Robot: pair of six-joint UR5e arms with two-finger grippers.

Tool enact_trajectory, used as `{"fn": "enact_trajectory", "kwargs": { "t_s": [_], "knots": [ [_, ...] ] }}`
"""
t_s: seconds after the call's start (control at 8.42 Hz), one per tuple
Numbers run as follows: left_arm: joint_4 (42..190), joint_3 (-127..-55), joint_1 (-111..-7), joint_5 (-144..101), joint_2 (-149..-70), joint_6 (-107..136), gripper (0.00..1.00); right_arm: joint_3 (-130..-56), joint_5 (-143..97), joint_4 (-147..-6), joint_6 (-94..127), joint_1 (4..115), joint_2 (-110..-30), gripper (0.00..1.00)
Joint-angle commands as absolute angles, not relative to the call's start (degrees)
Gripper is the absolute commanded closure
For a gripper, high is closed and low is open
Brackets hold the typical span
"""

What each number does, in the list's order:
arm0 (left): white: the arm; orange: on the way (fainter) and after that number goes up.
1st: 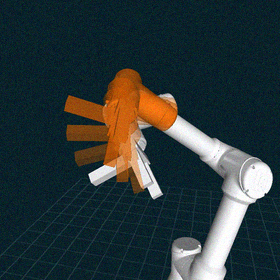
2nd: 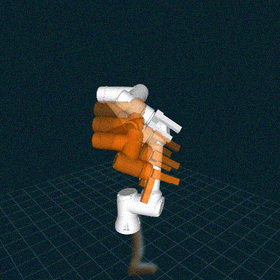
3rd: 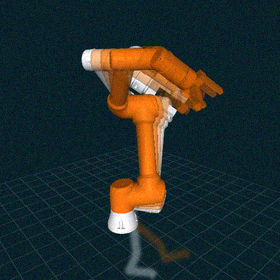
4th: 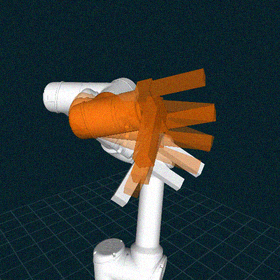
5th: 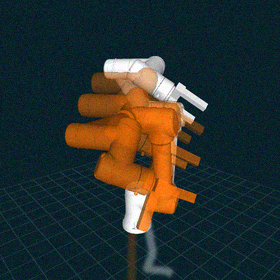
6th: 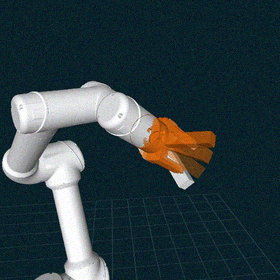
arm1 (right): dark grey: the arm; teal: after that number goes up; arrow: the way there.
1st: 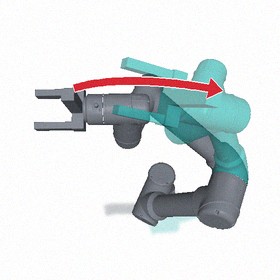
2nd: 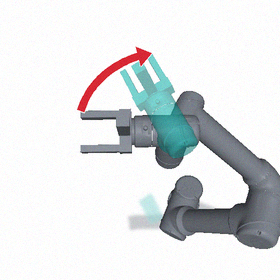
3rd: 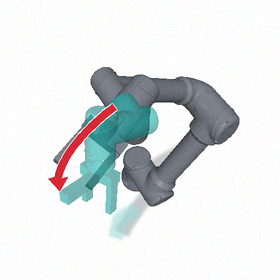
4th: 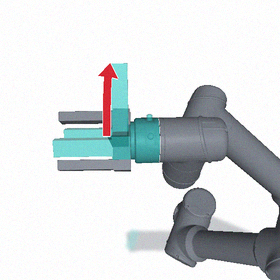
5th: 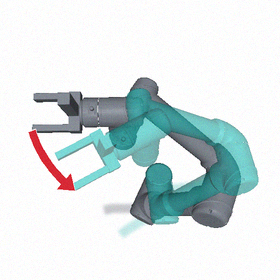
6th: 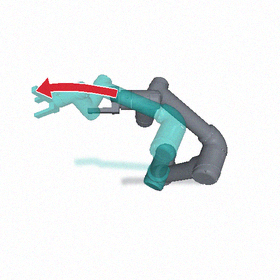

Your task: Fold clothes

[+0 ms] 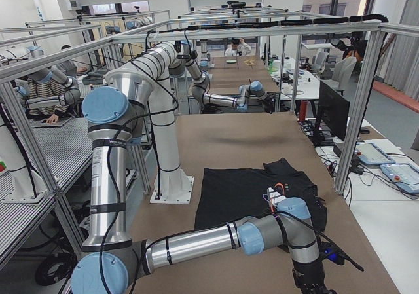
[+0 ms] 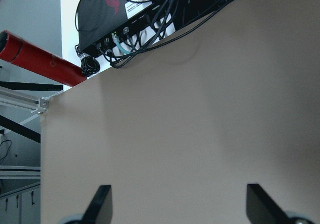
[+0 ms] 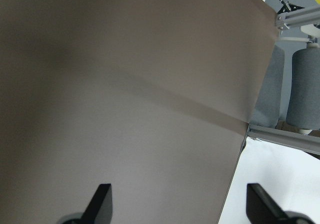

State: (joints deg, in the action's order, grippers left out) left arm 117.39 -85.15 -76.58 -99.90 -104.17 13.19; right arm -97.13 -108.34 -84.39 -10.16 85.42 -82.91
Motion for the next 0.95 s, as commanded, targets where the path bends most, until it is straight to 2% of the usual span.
{"fn": "enact_trajectory", "kwargs": {
  "t_s": [0.0, 0.12, 0.83],
  "knots": [
    [117.77, -83.07, -73.92, -102.2, -109.23, 21.51, 0.06, -87.32, -112.83, -73.35, -2.78, 83.68, -79.12, 0.06],
    [118.56, -82.71, -73.22, -105.96, -109.94, 24.4, 0.06, -85.1, -113.2, -69.04, 0.67, 81.84, -78.84, 0.06],
    [130.94, -75.25, -66.36, -115.31, -119.08, 47.01, 0.06, -84.55, -117.51, -58.56, 26.93, 71.66, -77.0, 0.06]
  ]
}}
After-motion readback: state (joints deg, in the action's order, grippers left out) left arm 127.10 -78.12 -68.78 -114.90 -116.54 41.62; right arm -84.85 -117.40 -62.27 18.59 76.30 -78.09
